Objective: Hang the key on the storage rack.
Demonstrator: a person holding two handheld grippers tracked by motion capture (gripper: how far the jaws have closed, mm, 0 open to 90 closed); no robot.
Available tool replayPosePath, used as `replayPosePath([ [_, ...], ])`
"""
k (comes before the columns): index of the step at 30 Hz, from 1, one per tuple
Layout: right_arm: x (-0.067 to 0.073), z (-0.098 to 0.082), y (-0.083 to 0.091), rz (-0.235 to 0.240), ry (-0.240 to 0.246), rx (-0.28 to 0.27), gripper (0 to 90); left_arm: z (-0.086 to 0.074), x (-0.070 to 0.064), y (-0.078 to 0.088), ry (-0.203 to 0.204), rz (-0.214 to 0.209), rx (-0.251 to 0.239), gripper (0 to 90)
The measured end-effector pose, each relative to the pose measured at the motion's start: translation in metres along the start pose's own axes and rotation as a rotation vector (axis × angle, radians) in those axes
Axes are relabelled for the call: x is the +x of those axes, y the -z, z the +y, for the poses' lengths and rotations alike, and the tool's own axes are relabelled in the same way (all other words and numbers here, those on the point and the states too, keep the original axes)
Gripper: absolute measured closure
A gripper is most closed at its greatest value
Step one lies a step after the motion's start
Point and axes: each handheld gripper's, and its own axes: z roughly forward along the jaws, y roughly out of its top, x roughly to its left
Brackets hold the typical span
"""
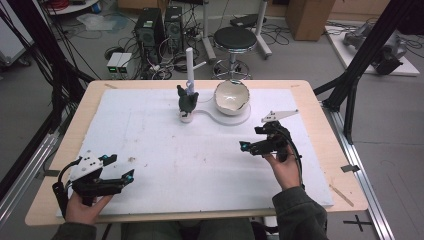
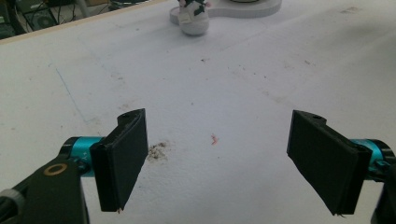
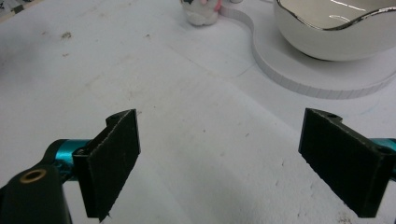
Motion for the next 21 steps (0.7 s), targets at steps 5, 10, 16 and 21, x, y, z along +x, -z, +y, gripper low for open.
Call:
replayPosePath([
  [5, -0.001, -0.006, 0.002, -0.008, 0.009, 0.003, 11.6, 0.000, 0.001, 0.000, 0.004, 0.004, -0.001, 21.0],
  [10, 0.000, -0.013, 0.005, -0.011, 0.008, 0.001, 11.7, -0.001, 0.001, 0.000, 0.011, 0.007, 0.005, 21.0],
  [16, -0.001, -0.022, 0.007, -0.014, 0.006, -0.002, 11.7, -0.001, 0.001, 0.000, 0.011, 0.003, 0.008, 21.0],
  [21, -0.001, -0.029, 0.012, -0.018, -0.001, -0.011, 11.7, -0.001, 0.001, 0.000, 0.012, 0.000, 0.007, 21.0],
])
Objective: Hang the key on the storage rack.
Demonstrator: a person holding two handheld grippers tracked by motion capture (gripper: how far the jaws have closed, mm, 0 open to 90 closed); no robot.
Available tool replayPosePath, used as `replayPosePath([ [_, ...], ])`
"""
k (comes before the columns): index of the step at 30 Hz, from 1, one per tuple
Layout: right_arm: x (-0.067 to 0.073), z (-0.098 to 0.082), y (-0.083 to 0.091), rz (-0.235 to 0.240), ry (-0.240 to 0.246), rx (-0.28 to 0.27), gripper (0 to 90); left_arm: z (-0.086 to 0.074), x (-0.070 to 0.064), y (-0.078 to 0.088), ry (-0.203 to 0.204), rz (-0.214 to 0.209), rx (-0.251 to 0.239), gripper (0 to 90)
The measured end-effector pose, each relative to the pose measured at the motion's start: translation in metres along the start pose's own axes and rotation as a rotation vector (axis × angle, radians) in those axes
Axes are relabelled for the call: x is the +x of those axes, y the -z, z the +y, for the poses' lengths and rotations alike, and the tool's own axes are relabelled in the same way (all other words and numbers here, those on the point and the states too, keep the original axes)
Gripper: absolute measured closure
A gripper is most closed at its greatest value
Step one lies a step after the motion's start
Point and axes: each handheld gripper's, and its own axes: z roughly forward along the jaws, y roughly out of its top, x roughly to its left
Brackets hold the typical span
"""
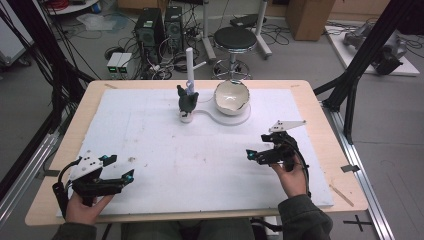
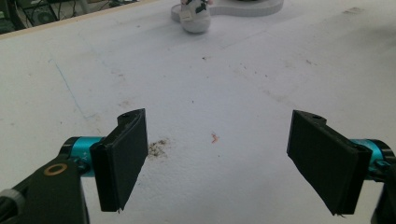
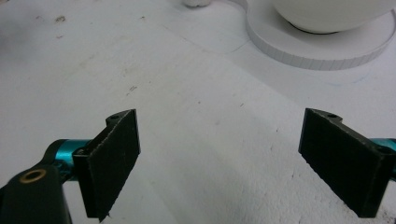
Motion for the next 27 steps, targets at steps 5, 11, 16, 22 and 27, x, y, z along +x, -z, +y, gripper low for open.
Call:
replayPosePath([
  [5, 0.000, -0.006, 0.005, 0.001, 0.002, -0.010, 11.6, 0.000, 0.000, 0.000, -0.001, 0.001, -0.001, 21.0],
  [11, 0.002, -0.013, 0.010, -0.009, 0.018, -0.032, 11.5, 0.000, 0.001, 0.000, 0.006, -0.004, -0.003, 21.0],
  [16, 0.002, -0.022, 0.015, -0.009, 0.016, -0.040, 11.5, -0.001, 0.001, 0.000, 0.000, -0.007, 0.000, 21.0],
  [22, 0.000, -0.033, 0.022, -0.026, 0.005, -0.052, 11.5, -0.001, 0.001, 0.000, 0.007, -0.004, -0.001, 21.0],
  [27, -0.001, -0.041, 0.027, -0.040, 0.002, -0.064, 11.5, -0.001, 0.002, 0.000, 0.004, -0.003, 0.001, 21.0],
])
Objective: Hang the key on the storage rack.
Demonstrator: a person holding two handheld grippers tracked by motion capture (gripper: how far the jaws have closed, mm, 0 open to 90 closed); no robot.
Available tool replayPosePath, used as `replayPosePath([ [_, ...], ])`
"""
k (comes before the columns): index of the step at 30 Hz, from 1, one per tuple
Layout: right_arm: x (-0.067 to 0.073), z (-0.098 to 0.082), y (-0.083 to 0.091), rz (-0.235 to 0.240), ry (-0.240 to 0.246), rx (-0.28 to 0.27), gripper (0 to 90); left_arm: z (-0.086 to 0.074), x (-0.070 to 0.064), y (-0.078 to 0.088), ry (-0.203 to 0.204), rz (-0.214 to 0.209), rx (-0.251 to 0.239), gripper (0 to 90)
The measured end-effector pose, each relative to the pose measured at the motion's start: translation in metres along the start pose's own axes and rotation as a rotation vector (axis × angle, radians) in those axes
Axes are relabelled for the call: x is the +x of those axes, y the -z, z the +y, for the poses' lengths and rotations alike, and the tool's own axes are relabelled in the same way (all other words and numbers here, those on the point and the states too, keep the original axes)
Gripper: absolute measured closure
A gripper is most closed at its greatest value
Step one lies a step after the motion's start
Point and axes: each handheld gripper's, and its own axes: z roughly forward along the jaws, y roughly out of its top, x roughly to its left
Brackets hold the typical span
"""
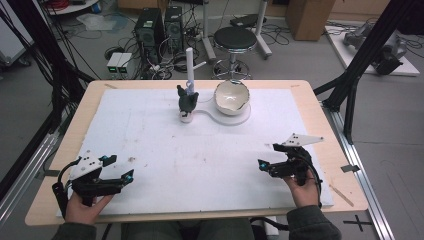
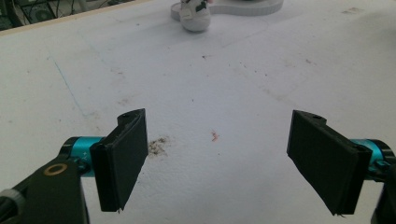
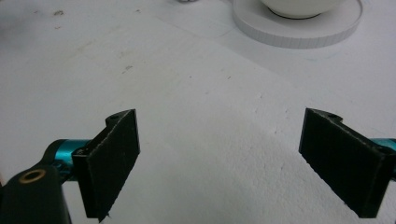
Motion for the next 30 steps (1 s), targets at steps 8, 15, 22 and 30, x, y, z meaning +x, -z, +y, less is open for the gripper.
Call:
replayPosePath([
  [8, -0.001, -0.010, 0.006, -0.011, -0.003, -0.009, 11.5, 0.000, -0.001, -0.001, 0.003, -0.001, 0.002, 21.0],
  [15, -0.002, -0.019, 0.014, -0.019, -0.017, -0.023, 11.4, -0.001, -0.001, -0.001, 0.008, 0.003, 0.005, 21.0],
  [22, -0.003, -0.024, 0.017, -0.030, -0.020, -0.032, 11.5, -0.002, -0.002, -0.001, 0.001, -0.002, 0.009, 21.0],
  [30, -0.006, -0.027, 0.017, -0.026, -0.028, -0.038, 11.4, -0.004, -0.002, -0.002, 0.003, 0.002, 0.016, 21.0],
])
